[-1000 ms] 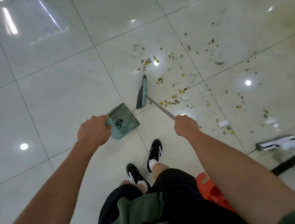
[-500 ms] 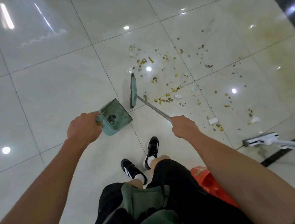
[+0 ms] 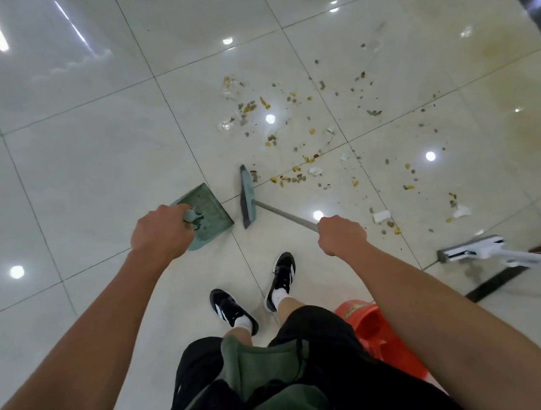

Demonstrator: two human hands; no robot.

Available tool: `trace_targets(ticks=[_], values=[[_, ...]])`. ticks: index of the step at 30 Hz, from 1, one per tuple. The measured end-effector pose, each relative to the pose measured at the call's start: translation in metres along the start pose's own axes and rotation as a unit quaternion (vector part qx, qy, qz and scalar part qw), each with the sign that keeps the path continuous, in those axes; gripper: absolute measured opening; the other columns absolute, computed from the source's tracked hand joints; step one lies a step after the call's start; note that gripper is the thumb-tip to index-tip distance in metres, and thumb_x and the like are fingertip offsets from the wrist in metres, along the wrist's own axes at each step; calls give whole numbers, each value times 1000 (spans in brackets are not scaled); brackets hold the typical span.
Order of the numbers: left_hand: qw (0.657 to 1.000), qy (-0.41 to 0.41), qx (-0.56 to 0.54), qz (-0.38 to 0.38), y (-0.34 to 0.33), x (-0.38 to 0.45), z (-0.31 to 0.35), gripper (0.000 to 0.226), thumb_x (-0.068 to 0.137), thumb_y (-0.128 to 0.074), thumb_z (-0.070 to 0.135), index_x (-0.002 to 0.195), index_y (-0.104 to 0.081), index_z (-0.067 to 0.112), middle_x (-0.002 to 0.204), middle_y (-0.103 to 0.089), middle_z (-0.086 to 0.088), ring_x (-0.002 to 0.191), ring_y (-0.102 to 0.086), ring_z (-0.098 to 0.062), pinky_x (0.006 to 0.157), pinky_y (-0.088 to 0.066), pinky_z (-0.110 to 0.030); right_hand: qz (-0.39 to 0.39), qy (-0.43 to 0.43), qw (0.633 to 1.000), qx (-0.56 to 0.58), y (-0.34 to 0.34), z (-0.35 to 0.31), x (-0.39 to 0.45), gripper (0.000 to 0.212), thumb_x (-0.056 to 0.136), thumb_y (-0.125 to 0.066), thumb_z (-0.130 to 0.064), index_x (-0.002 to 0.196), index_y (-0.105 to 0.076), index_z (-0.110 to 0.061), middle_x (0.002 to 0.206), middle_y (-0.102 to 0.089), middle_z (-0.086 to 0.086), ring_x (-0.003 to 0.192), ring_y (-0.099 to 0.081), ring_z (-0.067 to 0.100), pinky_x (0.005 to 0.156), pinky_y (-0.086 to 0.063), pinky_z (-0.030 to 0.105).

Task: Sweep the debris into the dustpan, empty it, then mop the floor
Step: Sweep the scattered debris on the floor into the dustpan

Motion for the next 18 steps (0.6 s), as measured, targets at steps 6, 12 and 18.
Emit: trace_targets(ticks=[6,12,18], values=[[999,-37,15,-12,11,27,77,25,90,-49,22,107,-66,30,91,-64,-2,76,-58,-26,65,-44,-34,24,-9,1000,-9,9,41,11,23,94,-53,-8,114,-62,-14,73,-47,-1,72,-57,20,61,-42,31],[998,-56,23,-10,23,49,113,22,89,-53,21,103,-66,31,88,-63,-3,78,-60,-29,66,-47,-35,38,-17,999,22,21,77,25,23,94,-50,-9,113,-62,-14,72,-45,-2,72,-56,19,62,-47,30],[998,-57,33,1,41,63,101,23,90,-52,23,107,-65,32,87,-64,-2,77,-62,-28,64,-46,-33,40,-13,997,61,49,64,42,20,92,-49,-10,110,-58,-14,79,-53,1,74,-61,22,59,-46,31]])
Point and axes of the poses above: each hand's wrist, its own x-axis towards the middle knuckle, its own y-axis out of the back of the hand, z = x × y, the point moved 4 cm from there along x, towards the middle knuckle
